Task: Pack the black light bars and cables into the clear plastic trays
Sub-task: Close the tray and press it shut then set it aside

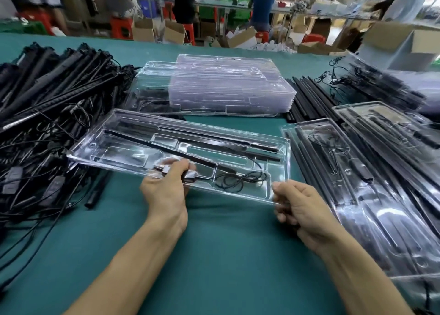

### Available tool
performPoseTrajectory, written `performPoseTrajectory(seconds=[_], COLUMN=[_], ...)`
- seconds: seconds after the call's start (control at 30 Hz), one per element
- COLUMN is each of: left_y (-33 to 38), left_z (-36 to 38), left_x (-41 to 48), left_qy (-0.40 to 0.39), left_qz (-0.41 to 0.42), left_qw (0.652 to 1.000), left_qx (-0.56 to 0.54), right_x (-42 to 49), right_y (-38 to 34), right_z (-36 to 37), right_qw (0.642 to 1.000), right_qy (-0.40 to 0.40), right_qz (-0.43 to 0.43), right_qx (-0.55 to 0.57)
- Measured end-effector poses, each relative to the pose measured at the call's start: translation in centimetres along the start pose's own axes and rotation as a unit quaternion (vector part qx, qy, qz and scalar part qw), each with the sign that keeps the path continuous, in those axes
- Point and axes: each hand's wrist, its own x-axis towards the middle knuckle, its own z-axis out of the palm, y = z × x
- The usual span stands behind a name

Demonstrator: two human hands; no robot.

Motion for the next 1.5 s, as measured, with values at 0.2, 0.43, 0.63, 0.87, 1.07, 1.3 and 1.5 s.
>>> performPoseTrajectory(seconds=[0.2, 0.43, 0.63, 0.87, 1.07, 1.3, 1.5], left_y=[0.2, 0.9, 0.0, -0.7, -1.9, -2.0, -2.1], left_z=[-0.3, -1.2, 0.3, 2.5, 2.6, 2.5, 2.4], left_x=[0.6, 1.9, 0.0, -1.9, -2.3, -2.3, -2.0], left_qy=[-0.001, -0.091, -0.061, -0.098, -0.049, -0.055, -0.039], left_qz=[-0.055, -0.176, -0.144, -0.065, -0.053, -0.036, -0.059], left_qw=[0.998, 0.980, 0.988, 0.993, 0.997, 0.997, 0.997], left_qx=[-0.020, -0.003, 0.000, -0.028, -0.026, -0.037, -0.029], right_x=[-0.1, -0.2, -1.2, -1.9, -2.0, -2.0, -2.1], right_y=[0.2, -0.4, 0.1, 1.3, 0.4, 0.1, 0.3], right_z=[0.5, -0.4, -1.5, -1.8, -2.0, -1.7, -1.2], right_qw=[1.000, 0.999, 0.999, 0.985, 0.984, 0.984, 0.982], right_qy=[0.018, -0.009, 0.029, 0.140, 0.142, 0.143, 0.133], right_qz=[-0.002, -0.044, -0.021, -0.038, -0.052, -0.032, -0.039], right_qx=[0.022, -0.004, 0.034, 0.091, 0.092, 0.099, 0.127])
